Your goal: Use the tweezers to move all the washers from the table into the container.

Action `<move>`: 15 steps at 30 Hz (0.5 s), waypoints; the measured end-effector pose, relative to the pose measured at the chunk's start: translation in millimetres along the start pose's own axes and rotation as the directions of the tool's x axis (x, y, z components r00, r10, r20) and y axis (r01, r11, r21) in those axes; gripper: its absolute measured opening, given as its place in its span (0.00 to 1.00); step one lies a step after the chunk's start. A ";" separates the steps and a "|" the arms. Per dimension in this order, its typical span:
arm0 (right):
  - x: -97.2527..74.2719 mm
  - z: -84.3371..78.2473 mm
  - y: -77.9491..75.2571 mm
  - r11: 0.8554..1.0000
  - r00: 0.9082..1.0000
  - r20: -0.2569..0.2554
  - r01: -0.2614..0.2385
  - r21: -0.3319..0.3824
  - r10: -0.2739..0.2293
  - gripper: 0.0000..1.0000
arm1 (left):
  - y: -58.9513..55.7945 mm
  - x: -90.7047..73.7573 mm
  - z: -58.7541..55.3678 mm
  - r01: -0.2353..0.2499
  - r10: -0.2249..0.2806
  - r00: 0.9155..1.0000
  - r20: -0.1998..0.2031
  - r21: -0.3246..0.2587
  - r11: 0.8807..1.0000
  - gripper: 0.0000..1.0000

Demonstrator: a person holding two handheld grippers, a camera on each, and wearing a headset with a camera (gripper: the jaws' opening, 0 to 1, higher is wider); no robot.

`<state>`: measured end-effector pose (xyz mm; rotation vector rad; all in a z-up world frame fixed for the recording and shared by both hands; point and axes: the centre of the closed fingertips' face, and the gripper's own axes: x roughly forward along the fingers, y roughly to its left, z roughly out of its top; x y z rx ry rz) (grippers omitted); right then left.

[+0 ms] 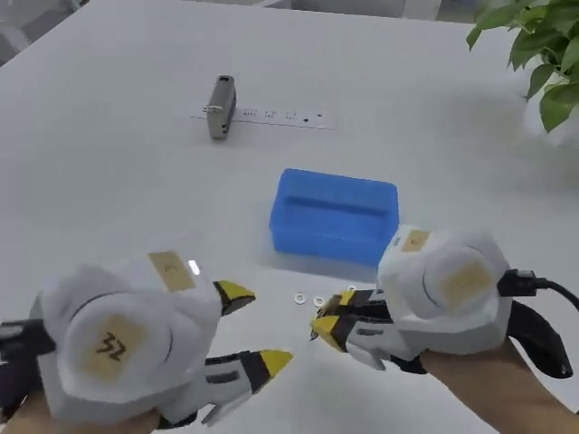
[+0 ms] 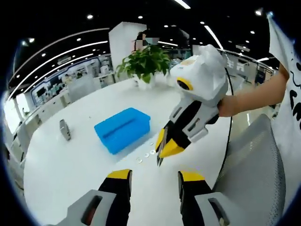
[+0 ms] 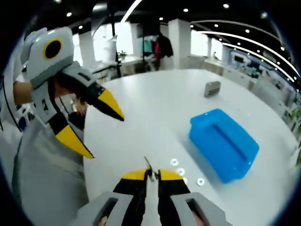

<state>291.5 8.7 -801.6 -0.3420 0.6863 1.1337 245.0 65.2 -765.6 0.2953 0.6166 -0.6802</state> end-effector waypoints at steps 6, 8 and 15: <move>0.3 16.1 -20.1 0.998 0.999 0.029 0.017 0.061 -0.019 0.04 | 13.5 -24.6 -28.8 -0.130 0.128 0.991 -0.039 -0.066 0.989 0.63; 3.4 21.7 -26.3 0.996 0.999 0.039 0.023 0.083 -0.026 0.04 | 20.4 -30.3 -30.2 -0.190 0.189 0.982 -0.026 -0.071 0.979 0.66; 15.3 26.8 -34.7 0.995 0.998 0.023 0.054 0.086 -0.056 0.04 | 31.8 -37.3 -31.2 -0.299 0.300 0.954 0.001 -0.055 0.953 0.73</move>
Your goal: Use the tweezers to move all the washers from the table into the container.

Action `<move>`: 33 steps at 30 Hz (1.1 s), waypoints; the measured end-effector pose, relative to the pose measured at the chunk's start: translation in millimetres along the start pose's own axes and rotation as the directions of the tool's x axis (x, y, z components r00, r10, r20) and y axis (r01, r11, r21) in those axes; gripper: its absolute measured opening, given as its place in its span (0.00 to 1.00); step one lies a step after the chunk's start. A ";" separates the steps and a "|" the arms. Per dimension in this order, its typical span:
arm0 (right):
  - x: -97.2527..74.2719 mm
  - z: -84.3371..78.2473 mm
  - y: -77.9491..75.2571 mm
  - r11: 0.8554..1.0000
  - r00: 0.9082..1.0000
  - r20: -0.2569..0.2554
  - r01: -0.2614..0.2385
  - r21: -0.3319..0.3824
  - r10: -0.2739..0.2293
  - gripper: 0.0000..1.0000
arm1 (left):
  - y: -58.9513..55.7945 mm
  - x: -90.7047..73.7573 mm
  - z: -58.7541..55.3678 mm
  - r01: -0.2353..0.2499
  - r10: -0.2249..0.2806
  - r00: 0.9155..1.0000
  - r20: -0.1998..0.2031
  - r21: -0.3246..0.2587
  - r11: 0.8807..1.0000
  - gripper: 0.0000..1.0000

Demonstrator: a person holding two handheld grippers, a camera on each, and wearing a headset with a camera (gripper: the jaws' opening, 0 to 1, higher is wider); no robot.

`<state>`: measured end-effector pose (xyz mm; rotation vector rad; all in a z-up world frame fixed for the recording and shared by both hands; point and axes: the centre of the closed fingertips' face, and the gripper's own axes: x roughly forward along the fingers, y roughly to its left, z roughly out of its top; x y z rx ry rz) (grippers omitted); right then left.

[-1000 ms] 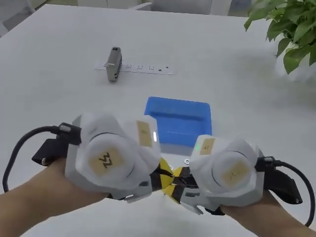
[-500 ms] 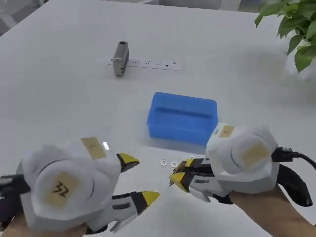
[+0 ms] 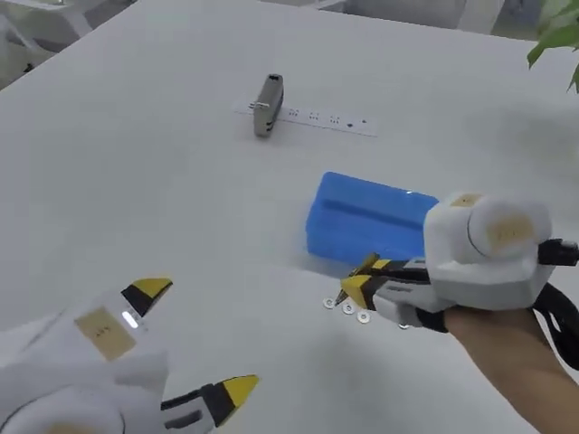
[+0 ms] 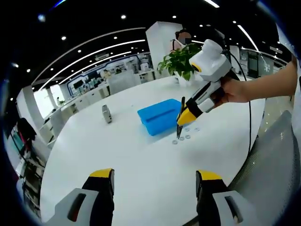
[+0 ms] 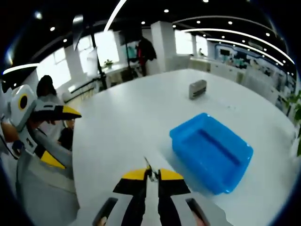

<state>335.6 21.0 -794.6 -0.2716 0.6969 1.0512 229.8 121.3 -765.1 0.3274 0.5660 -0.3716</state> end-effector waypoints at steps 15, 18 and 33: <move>15.5 -3.0 -10.6 0.998 0.999 -0.028 0.046 0.042 -0.045 0.05 | 7.9 0.1 -8.5 -0.045 0.046 0.999 0.014 -0.033 0.998 0.79; 15.5 -1.9 -12.3 0.997 0.998 -0.029 0.051 0.057 -0.050 0.05 | 8.5 -0.2 -8.2 -0.054 0.054 0.998 0.017 -0.019 0.998 0.78; 22.4 -10.7 -13.4 0.996 0.995 -0.055 0.085 0.039 -0.083 0.03 | 8.9 0.8 -11.5 -0.073 0.073 0.997 0.001 0.034 0.997 0.77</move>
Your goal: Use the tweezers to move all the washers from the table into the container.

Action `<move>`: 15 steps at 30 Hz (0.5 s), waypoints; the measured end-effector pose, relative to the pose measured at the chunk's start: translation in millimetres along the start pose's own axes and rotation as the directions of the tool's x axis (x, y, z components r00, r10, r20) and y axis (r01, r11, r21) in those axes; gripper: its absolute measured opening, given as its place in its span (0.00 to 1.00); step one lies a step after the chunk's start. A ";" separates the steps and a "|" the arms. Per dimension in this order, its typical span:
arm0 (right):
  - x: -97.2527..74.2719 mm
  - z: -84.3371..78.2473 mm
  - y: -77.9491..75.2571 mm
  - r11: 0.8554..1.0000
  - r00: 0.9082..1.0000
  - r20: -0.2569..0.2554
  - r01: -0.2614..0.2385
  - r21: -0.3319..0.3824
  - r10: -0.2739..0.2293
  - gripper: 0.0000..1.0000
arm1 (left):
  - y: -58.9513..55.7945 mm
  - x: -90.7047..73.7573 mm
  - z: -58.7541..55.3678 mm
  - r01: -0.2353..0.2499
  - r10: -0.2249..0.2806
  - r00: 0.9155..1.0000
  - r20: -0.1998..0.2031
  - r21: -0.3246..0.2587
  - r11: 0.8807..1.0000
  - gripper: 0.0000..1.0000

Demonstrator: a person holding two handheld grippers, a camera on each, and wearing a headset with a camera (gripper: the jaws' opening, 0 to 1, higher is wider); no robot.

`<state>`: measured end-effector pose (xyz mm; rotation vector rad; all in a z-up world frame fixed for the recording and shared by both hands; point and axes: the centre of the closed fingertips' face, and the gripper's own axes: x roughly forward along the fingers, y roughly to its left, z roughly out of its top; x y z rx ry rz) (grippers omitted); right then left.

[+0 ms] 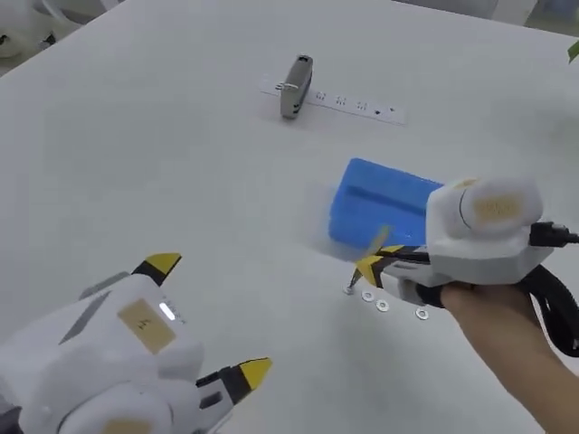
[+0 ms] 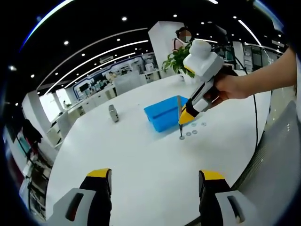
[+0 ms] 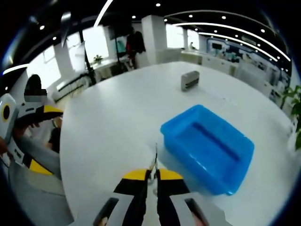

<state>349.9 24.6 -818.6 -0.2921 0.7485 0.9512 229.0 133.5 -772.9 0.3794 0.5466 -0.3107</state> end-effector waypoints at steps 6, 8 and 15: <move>-0.6 1.1 -3.2 1.000 1.000 0.010 -0.005 0.014 0.005 0.03 | -1.0 0.2 -1.4 0.001 -0.001 1.000 -0.006 0.019 1.000 0.76; -0.9 0.2 -3.2 1.000 1.000 0.011 -0.003 0.008 0.003 0.03 | -1.1 0.3 -1.8 0.001 -0.001 1.000 -0.008 0.021 1.000 0.76; -4.6 -3.1 3.8 0.999 1.000 0.004 -0.008 -0.042 0.008 0.03 | 0.0 0.7 -2.8 -0.003 0.003 1.000 -0.013 0.028 1.000 0.76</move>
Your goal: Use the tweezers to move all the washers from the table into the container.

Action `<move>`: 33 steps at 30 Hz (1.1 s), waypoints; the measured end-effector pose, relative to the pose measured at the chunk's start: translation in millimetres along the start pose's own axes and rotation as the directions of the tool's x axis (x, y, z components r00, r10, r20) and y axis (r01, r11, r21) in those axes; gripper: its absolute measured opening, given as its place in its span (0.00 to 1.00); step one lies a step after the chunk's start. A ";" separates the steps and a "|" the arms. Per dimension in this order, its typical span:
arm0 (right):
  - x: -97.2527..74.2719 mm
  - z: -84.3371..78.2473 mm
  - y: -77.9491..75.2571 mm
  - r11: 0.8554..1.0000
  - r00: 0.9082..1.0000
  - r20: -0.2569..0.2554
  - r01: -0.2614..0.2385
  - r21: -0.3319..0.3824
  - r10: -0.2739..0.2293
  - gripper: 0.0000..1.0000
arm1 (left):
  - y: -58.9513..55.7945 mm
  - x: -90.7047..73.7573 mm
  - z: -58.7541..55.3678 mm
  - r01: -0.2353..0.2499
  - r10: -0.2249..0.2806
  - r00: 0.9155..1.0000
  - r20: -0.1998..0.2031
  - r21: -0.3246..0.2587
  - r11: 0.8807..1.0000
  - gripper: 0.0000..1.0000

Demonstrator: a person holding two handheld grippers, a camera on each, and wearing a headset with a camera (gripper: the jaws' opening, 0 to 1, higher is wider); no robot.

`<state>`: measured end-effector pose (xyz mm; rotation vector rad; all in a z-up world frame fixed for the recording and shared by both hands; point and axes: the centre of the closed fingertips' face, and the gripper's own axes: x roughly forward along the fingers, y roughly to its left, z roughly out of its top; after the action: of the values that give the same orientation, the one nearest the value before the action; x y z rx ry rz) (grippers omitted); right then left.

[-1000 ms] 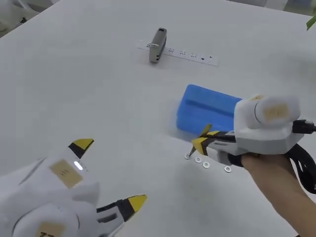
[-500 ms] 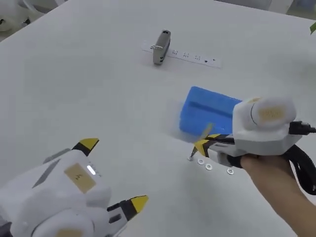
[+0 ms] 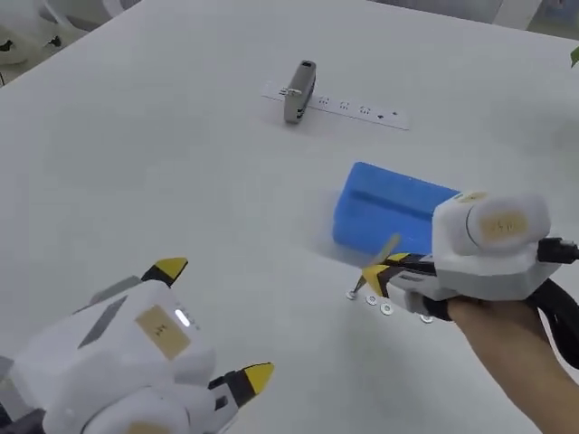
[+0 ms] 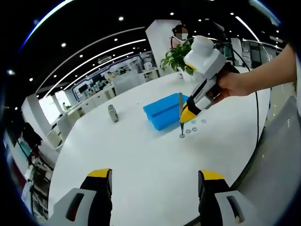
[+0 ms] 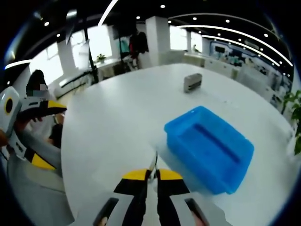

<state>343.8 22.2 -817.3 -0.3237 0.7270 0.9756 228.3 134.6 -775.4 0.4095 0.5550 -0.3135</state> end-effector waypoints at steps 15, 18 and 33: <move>-5.3 0.0 5.3 0.995 0.998 0.025 0.056 -0.079 -0.054 0.04 | 0.0 0.4 -1.4 -0.003 0.003 1.000 -0.009 0.014 1.000 0.75; -5.6 0.9 5.6 0.995 0.998 0.028 0.056 -0.088 -0.053 0.04 | -0.5 0.6 -1.7 -0.001 0.002 1.000 -0.010 0.019 1.000 0.75; -0.1 -2.2 3.9 0.995 0.999 0.011 0.048 -0.091 -0.048 0.02 | -1.9 1.0 -3.1 0.004 -0.003 1.000 -0.018 0.024 1.000 0.76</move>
<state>339.6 23.1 -818.6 -0.4146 0.6655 0.9655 227.0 134.1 -778.9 0.4353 0.5703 -0.3206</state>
